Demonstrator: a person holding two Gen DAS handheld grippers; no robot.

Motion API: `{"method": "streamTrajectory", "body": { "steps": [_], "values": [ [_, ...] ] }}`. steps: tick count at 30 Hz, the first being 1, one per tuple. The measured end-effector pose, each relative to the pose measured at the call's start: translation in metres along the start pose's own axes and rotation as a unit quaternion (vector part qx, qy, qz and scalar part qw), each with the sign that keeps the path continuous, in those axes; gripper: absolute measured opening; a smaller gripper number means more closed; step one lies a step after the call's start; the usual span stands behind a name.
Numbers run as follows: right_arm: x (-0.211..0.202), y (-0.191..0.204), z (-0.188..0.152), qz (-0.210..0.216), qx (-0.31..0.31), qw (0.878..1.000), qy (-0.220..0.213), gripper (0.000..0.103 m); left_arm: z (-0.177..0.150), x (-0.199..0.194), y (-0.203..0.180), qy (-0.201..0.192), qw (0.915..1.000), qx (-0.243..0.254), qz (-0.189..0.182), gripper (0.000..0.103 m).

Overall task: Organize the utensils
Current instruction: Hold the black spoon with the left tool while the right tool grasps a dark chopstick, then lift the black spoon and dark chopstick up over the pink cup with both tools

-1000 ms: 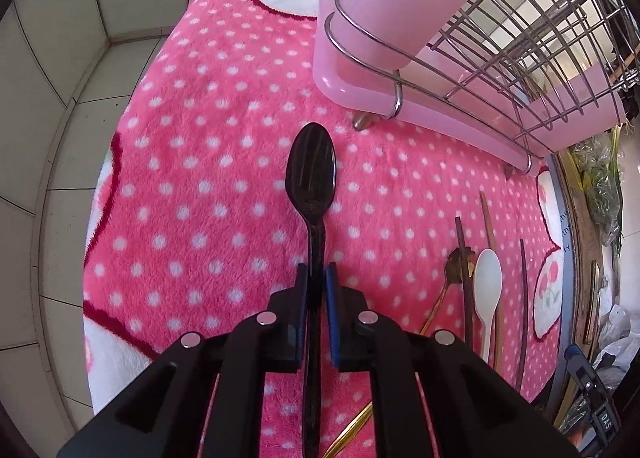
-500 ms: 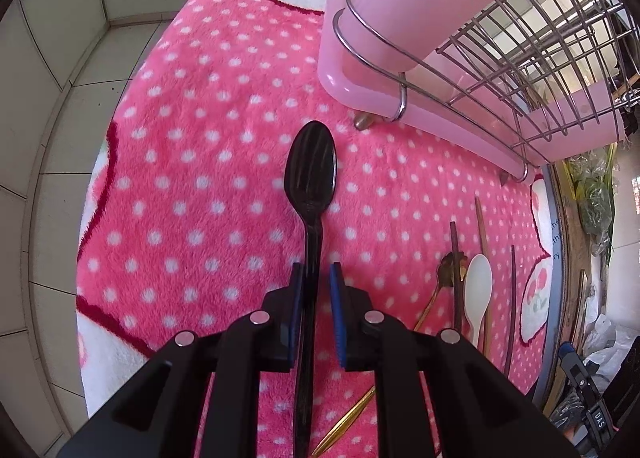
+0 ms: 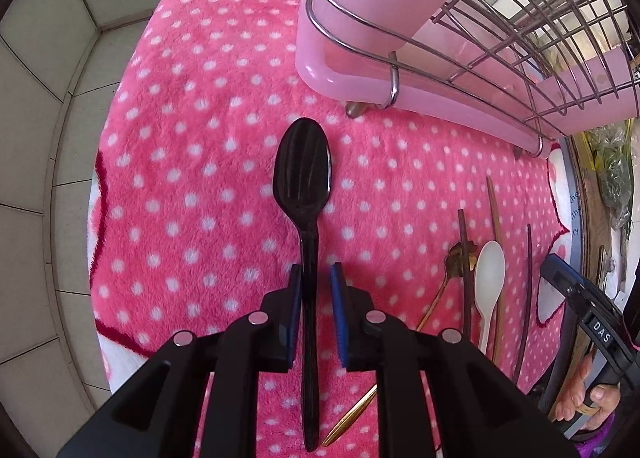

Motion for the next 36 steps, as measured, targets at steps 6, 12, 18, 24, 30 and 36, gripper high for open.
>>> {"method": "streamTrajectory", "body": {
  "steps": [6,12,18,24,30,36],
  "values": [
    [0.023,0.008,0.002,-0.027,-0.027,0.999,0.014,0.017,0.009,0.003,0.000,0.005,1.0000,0.001,-0.005,0.014],
    [0.020,0.003,0.000,-0.010,-0.020,1.000,-0.004,0.005,0.014,0.001,-0.001,-0.019,0.9996,0.018,0.006,0.007],
    [-0.016,-0.003,-0.008,0.041,-0.009,0.997,-0.064,0.005,0.004,-0.026,-0.003,-0.095,0.9952,0.023,-0.011,0.006],
    [-0.073,0.008,-0.017,0.085,-0.017,0.986,-0.143,0.005,-0.020,-0.094,-0.013,-0.209,0.9767,0.043,-0.025,0.003],
    [-0.130,0.023,-0.009,0.103,-0.028,0.970,-0.219,0.005,-0.030,-0.170,-0.023,-0.315,0.9468,0.054,-0.035,0.003],
    [-0.206,0.040,0.013,0.126,-0.038,0.939,-0.318,0.005,-0.025,-0.242,-0.036,-0.424,0.9032,0.051,-0.047,0.003]
  ]
}}
Point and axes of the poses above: each gripper's, at about its wrist camera, not at the fingertips, and x roughly the way its jaws point, y to its left, z to its top, the point moved 4 cm from there along x, roughly the way its jaws point, and after that the axes turned 10 degrees about x, right-handed, at the moved point
